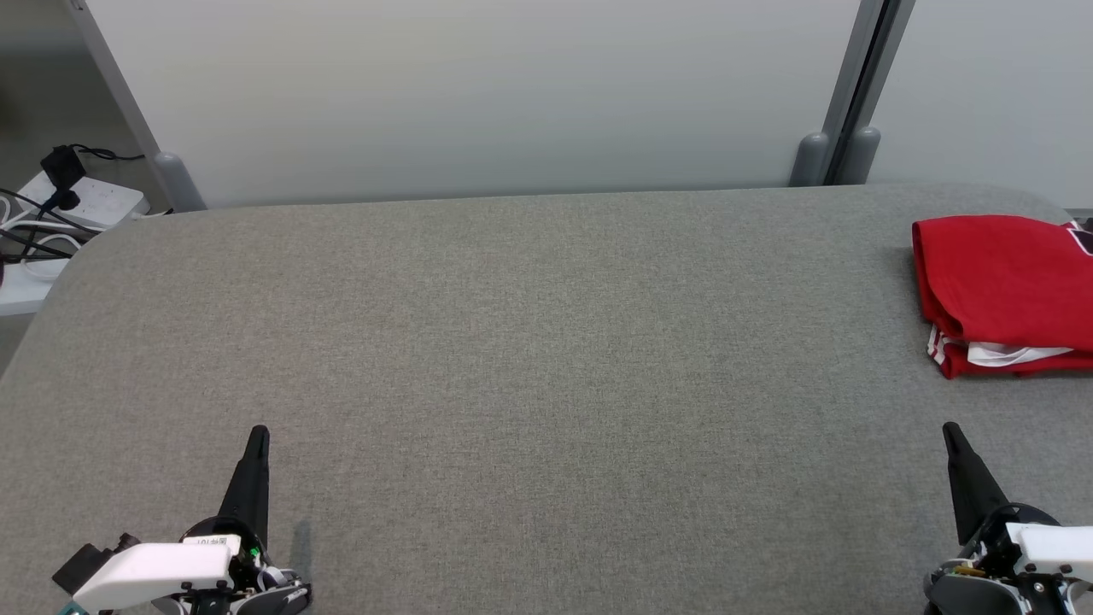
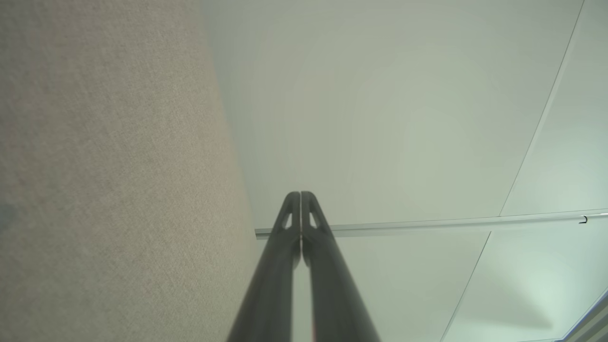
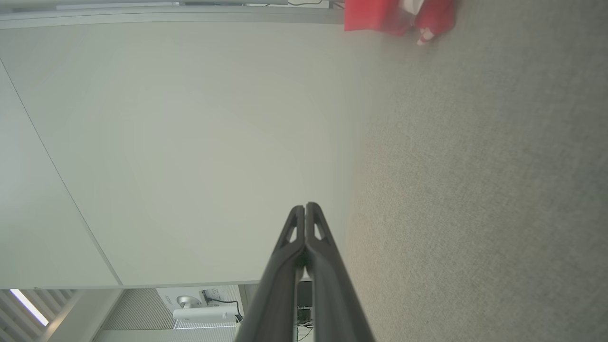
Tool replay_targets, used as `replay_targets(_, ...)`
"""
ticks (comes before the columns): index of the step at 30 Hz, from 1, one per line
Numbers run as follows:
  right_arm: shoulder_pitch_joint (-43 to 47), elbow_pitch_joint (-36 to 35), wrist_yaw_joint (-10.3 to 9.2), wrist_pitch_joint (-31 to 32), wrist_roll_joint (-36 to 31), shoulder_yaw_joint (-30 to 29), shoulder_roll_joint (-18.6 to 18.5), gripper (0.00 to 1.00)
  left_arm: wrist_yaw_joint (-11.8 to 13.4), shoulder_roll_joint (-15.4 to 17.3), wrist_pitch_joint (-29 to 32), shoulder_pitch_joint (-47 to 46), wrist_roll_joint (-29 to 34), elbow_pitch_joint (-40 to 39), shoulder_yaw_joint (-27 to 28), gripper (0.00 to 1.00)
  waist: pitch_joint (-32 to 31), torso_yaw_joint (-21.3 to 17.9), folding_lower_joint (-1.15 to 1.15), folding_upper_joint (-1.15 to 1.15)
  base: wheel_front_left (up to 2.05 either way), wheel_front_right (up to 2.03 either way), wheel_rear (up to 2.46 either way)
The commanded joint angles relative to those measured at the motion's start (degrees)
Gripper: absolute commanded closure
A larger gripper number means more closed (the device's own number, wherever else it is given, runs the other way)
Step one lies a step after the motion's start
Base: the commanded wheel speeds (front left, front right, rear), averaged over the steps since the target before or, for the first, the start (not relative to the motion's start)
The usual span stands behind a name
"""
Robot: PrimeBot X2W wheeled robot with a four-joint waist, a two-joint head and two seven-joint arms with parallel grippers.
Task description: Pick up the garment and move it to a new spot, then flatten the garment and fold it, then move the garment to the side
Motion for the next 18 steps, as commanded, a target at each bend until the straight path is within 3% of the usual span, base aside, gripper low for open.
replay_targets(1, -2.47, -1.46, 0.01, 0.51, -0.12, 1.12, -0.52, 1.0, -0.47, 0.97, 0.37, -3.23, -0.3, -1.28, 1.87, 1.0, 0.0, 0.0, 0.0, 0.0, 0.0, 0.0, 0.0)
replay_targets(18, -2.49, -1.44, 0.01, 0.69, -0.31, 0.89, -0.36, 1.0, -0.47, 0.97, 0.37, -3.23, -0.3, -1.28, 1.87, 1.0, 0.0, 0.0, 0.0, 0.0, 0.0, 0.0, 0.0)
